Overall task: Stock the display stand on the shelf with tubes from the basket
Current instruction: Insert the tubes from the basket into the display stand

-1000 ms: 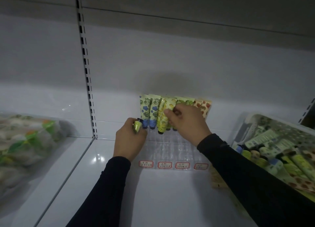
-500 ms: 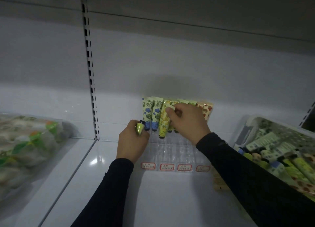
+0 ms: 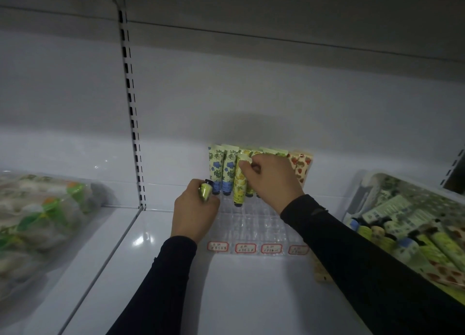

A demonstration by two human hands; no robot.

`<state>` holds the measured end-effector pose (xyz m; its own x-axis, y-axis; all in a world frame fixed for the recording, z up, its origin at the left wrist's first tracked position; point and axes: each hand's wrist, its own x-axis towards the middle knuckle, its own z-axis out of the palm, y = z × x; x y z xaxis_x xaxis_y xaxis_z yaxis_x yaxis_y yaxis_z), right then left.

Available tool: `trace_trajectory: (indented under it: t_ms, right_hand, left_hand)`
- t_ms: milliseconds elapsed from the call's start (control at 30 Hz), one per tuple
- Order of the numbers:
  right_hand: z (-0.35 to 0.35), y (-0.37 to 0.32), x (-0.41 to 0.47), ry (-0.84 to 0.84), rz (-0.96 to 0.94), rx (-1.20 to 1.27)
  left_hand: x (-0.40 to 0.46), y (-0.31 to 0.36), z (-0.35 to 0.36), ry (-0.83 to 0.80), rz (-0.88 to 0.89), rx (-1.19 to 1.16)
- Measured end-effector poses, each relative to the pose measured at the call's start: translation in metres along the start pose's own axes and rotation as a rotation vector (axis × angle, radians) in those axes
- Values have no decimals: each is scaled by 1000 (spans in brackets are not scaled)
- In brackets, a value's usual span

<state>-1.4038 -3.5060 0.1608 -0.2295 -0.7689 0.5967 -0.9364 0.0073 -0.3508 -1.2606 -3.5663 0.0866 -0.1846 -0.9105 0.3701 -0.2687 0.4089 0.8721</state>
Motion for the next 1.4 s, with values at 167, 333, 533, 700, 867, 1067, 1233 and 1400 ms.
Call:
trace_trajectory:
  t_ms: [167, 333, 533, 700, 867, 1067, 1233, 1400]
  right_hand:
    - [0, -1, 2, -9, 1, -32]
    - [0, -2, 0, -25, 21, -53]
    - [3, -1, -2, 5, 42, -3]
    - [3, 0, -2, -1, 43, 15]
    - [2, -1, -4, -30, 47, 18]
    - [-5, -2, -13, -50, 99, 16]
    - [-23, 0, -39, -5, 153, 311]
    - [-39, -6, -55, -105, 222, 638]
  left_hand:
    - [-1, 0, 0, -1, -4, 0]
    - [-1, 0, 0, -1, 7, 2]
    - [-1, 0, 0, -7, -2, 6]
    - [-1, 0, 1, -9, -14, 7]
    - [-1, 1, 0, -15, -12, 9]
    - [-6, 15, -9, 100, 58, -50]
    - [-16, 35, -13, -39, 321, -148]
    - [-24, 39, 0, -273, 292, -269]
